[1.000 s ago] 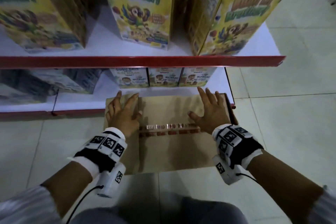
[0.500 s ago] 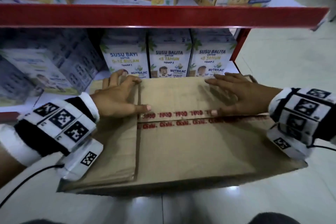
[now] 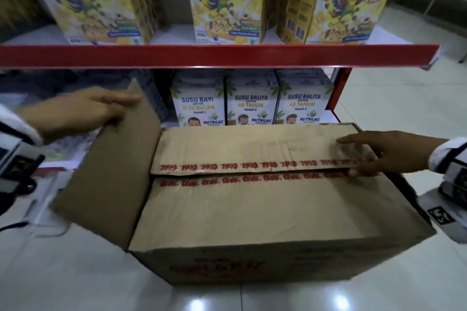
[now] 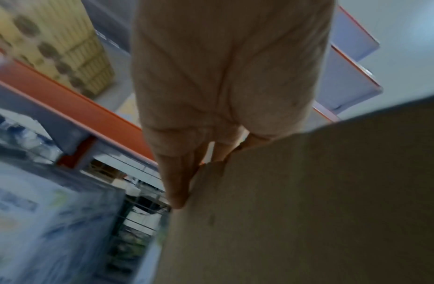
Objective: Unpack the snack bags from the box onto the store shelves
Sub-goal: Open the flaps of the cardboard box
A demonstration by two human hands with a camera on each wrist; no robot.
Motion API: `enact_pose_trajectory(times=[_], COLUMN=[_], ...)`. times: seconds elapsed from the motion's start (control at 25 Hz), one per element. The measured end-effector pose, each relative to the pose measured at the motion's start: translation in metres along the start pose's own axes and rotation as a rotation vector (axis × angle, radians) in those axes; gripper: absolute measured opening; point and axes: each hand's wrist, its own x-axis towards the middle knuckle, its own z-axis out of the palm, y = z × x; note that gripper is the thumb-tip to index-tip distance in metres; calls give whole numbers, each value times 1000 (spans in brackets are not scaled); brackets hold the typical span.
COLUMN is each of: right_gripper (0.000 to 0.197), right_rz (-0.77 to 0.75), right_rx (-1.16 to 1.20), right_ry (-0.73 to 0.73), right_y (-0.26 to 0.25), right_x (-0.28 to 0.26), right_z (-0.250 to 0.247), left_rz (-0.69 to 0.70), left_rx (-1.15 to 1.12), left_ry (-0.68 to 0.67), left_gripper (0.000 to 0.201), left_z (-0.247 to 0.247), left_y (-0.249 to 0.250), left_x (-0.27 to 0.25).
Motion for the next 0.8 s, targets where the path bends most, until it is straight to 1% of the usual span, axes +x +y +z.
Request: enact_pose_trajectory(times=[0.08, 0.12, 0.16, 0.2, 0.24, 0.32, 0.36, 0.4, 0.44, 0.52, 0.56, 0.6, 0.64, 0.72, 0.8], right_gripper=[75, 74, 74, 74, 73, 72, 72, 71, 70, 62, 57, 54, 53, 50, 41], right_rz=[31, 44, 52, 56, 59, 58, 49, 38, 23, -13, -27, -40, -49, -71, -76], right_rx=[30, 40, 48, 60, 75, 95, 84, 58, 25, -38, -71, -99, -120, -99, 4], right_ry=[-4, -4, -1, 8, 21, 52, 61, 68, 74, 105, 119, 123, 117, 101, 138], right_y=[12, 17, 22, 26, 29, 31, 31, 31, 30, 30, 31, 32, 34, 36, 41], right_x=[-6, -7, -8, -9, -10, -10, -9, -9, -8, -6, -5, -4, -3, -3, -6], right_z=[4, 7, 10, 13, 15, 19, 20, 20, 19, 18, 17, 17, 16, 13, 3], left_rz=[38, 78, 112, 127, 126, 79, 55, 48, 47, 84, 109, 139, 171, 207, 222], left_rx=[158, 261, 359, 422, 434, 341, 282, 253, 270, 363, 367, 336, 286, 160, 7], left_ry=[38, 19, -30, -112, -216, -413, -473, -487, -445, -248, -138, -63, -21, -9, 5], left_gripper=[46, 46, 44, 42, 40, 35, 34, 39, 44, 41, 40, 40, 39, 32, 16], left_z=[-18, -20, -20, -16, -9, 10, 20, 31, 41, 57, 62, 65, 69, 74, 74], left_y=[-45, -66, -85, -101, -112, -118, -113, -106, -97, -75, -64, -56, -50, -46, -44], left_x=[-8, -15, -22, -29, -36, -48, -51, -52, -51, -45, -41, -38, -35, -31, -21])
